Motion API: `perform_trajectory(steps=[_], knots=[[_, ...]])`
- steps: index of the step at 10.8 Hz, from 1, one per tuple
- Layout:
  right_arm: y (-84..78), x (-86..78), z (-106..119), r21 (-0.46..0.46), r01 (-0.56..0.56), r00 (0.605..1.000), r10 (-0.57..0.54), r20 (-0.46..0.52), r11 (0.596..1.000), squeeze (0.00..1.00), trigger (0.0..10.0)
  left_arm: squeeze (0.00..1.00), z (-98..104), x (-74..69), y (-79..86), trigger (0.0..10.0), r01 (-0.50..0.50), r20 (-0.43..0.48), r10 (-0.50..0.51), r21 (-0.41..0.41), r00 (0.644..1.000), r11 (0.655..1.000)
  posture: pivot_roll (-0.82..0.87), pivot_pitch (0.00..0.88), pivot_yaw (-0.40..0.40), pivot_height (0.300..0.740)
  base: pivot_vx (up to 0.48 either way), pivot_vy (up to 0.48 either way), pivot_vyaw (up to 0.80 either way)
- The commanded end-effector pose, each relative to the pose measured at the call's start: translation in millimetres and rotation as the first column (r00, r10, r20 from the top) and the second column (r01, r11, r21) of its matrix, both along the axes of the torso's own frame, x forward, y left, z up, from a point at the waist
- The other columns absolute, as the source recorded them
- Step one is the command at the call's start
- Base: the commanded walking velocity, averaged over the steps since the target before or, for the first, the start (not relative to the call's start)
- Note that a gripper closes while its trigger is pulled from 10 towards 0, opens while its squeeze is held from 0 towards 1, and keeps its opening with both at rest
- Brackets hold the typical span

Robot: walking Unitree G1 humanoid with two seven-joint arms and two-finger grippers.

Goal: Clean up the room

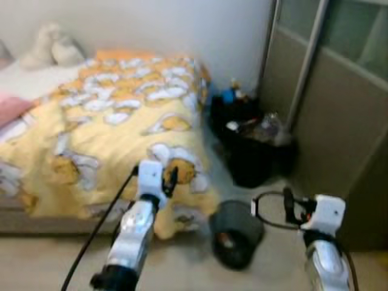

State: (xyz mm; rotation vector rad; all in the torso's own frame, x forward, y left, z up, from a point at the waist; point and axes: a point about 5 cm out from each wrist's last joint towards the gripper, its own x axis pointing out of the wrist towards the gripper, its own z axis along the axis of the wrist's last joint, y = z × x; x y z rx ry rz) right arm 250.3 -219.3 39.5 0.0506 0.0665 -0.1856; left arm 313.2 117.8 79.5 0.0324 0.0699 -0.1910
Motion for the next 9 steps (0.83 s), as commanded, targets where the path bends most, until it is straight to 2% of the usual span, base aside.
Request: perform_trajectory(steps=[1, 3, 4, 6, 7, 8, 9], knots=[[11.6, 4.7, -1, 0.024, -0.034, 0.999, 0.034, 0.000, 0.999, 0.00, 10.0, 0.00, -6, -0.1, 11.8, 10.0, -0.036, -0.014, 0.037, 0.053, 0.999, 0.998, 0.10, 0.000, 0.057, 0.740, 0.000, 0.480, 0.00], [14.2, 6.8, -1, 0.031, -0.041, 0.999, 0.041, -0.002, 0.999, 0.00, 10.0, 0.00, -3, -0.2, 13.5, 10.0, -0.048, 0.002, 0.048, 0.045, 0.999, 0.998, 0.10, 0.000, 0.058, 0.740, 0.000, 0.000, 0.00], [17.9, 10.3, 0, 0.028, -0.061, 0.998, 0.061, -0.001, 0.998, 0.00, 10.0, 0.00, -1, 2.4, 19.4, 10.0, -0.088, 0.004, 0.088, 0.027, 0.996, 0.996, 0.11, 0.000, 0.057, 0.740, 0.458, 0.000, 0.00], [20.0, 14.9, 2, 0.035, -0.056, 0.998, 0.056, 0.011, 0.998, 0.00, 10.0, 0.00, 0, 4.7, 22.3, 10.0, -0.088, 0.018, 0.087, 0.056, 0.996, 0.995, 0.11, 0.000, 0.055, 0.740, 0.444, 0.000, 0.00], [20.5, 17.0, 3, 0.030, -0.057, 0.998, 0.057, 0.011, 0.998, 0.00, 10.0, 0.51, 1, 5.6, 19.5, 10.0, -0.063, 0.014, 0.062, 0.064, 0.998, 0.996, 0.12, 0.000, 0.053, 0.740, 0.251, 0.409, 0.00], [21.4, 19.4, 5, 0.022, -0.060, 0.998, 0.059, 0.015, 0.998, 0.00, 10.0, 1.00, 3, 6.3, 17.7, 10.0, -0.051, 0.017, 0.051, 0.025, 0.999, 0.998, 0.12, 0.000, 0.053, 0.740, 0.251, 0.409, 0.00], [23.5, 22.4, 7, 0.006, -0.067, 0.998, 0.067, 0.022, 0.998, 0.00, 10.0, 1.00, 5, 6.8, 16.5, 10.0, -0.052, 0.022, 0.052, 0.010, 0.998, 0.999, 0.12, 0.000, 0.052, 0.740, 0.281, 0.390, 0.00]])
